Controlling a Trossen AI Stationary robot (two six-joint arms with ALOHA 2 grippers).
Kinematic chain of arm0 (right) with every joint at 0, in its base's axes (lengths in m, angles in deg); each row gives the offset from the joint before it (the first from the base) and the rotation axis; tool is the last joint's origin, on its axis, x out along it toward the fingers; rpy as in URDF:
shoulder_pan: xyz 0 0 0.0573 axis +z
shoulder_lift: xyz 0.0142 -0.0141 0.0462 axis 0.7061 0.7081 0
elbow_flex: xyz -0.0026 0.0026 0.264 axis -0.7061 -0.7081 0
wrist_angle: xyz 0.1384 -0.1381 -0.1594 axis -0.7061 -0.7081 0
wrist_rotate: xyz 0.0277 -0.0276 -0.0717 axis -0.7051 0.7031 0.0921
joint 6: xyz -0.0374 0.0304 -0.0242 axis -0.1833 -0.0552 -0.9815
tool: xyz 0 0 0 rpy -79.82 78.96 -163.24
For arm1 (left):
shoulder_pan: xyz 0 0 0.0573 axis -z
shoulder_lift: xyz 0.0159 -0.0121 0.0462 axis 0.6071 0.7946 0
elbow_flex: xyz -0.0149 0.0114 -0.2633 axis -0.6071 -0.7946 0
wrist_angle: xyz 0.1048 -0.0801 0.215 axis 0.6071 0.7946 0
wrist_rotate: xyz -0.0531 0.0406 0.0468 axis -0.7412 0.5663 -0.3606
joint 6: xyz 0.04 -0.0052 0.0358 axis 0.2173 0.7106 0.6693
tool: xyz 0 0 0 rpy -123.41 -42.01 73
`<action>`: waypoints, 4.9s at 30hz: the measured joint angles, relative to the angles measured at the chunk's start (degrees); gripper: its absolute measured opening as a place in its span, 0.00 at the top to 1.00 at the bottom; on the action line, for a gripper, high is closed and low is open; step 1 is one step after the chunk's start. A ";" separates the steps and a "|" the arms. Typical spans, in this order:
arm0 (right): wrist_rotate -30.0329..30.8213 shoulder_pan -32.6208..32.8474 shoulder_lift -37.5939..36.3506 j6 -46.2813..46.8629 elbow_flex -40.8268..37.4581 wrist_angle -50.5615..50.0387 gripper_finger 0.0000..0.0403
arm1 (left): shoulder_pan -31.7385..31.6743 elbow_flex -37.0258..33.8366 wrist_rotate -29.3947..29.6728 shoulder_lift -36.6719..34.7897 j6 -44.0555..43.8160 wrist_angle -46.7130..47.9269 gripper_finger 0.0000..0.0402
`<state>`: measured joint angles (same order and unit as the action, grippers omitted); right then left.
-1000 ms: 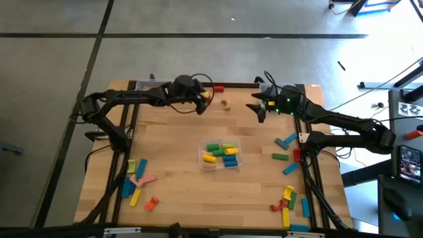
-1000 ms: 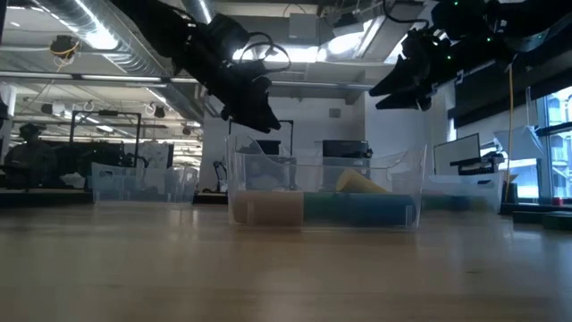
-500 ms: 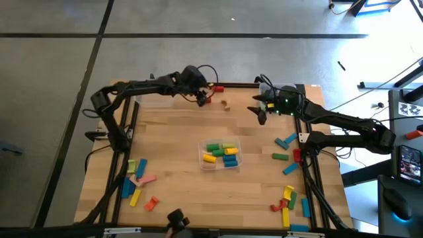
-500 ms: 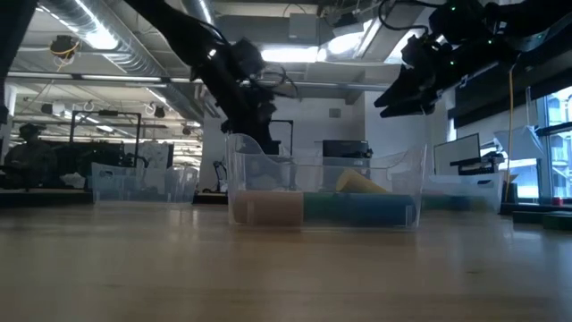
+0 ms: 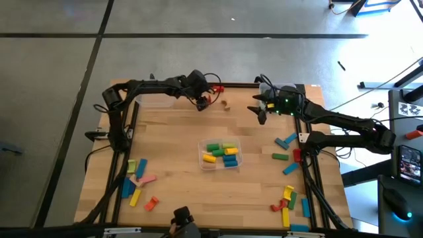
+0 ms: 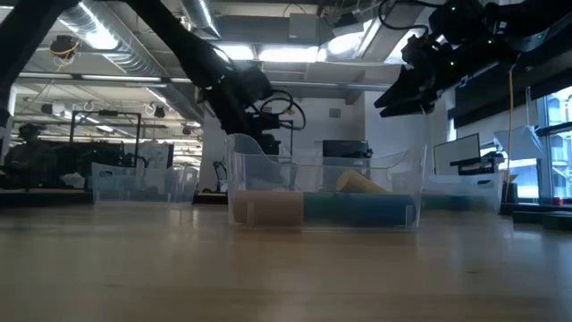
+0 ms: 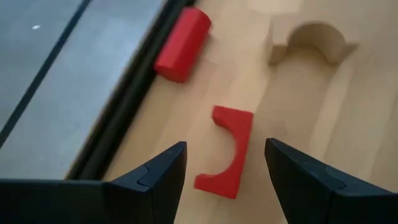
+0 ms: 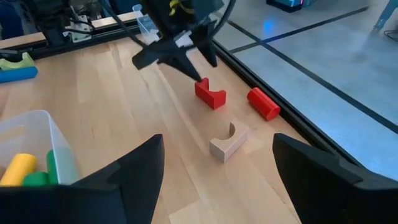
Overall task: Sort blocks by size
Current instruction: Put the red arch block into the top right transparent bin
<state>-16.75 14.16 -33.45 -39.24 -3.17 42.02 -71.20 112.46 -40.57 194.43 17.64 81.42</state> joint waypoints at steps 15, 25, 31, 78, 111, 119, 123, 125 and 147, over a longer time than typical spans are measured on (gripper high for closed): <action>0.07 0.00 0.00 -0.04 -0.02 -0.33 0.28 | -1.18 0.00 -1.52 7.87 6.08 -3.12 0.52; 0.09 0.00 0.00 -0.09 -0.02 -0.31 0.28 | -1.11 0.04 -3.48 8.10 6.67 -3.45 0.71; 0.00 0.02 0.00 -0.39 -0.02 -0.94 0.28 | -0.99 -0.09 -3.07 7.05 4.48 -2.76 0.71; -3.69 0.04 0.02 -0.05 -0.04 -2.76 0.28 | 16.87 -10.82 -6.95 -12.57 -2.68 -18.04 0.71; -14.58 1.97 6.72 -1.31 -2.93 16.20 0.28 | 21.20 -19.45 -13.03 -12.55 -10.01 -52.29 0.71; -11.91 7.00 9.00 -1.60 -2.93 24.21 0.28 | 21.14 -19.45 -12.94 -12.55 -10.42 -52.48 0.70; -9.73 8.41 9.05 -2.56 -2.93 24.82 0.28 | 21.24 -19.45 -12.96 -12.55 -11.21 -53.32 0.70; -9.44 8.39 9.05 -2.62 -2.93 24.77 0.28 | 21.42 -19.45 -12.96 -12.55 -11.28 -53.80 0.70; -12.02 15.55 10.80 -2.99 -2.91 34.47 0.28 | 24.41 -19.45 -13.76 -12.53 -4.69 -54.68 0.69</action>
<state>-28.77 29.71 -22.66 -42.24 -6.08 76.49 -46.79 93.01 -54.33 181.90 12.95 26.75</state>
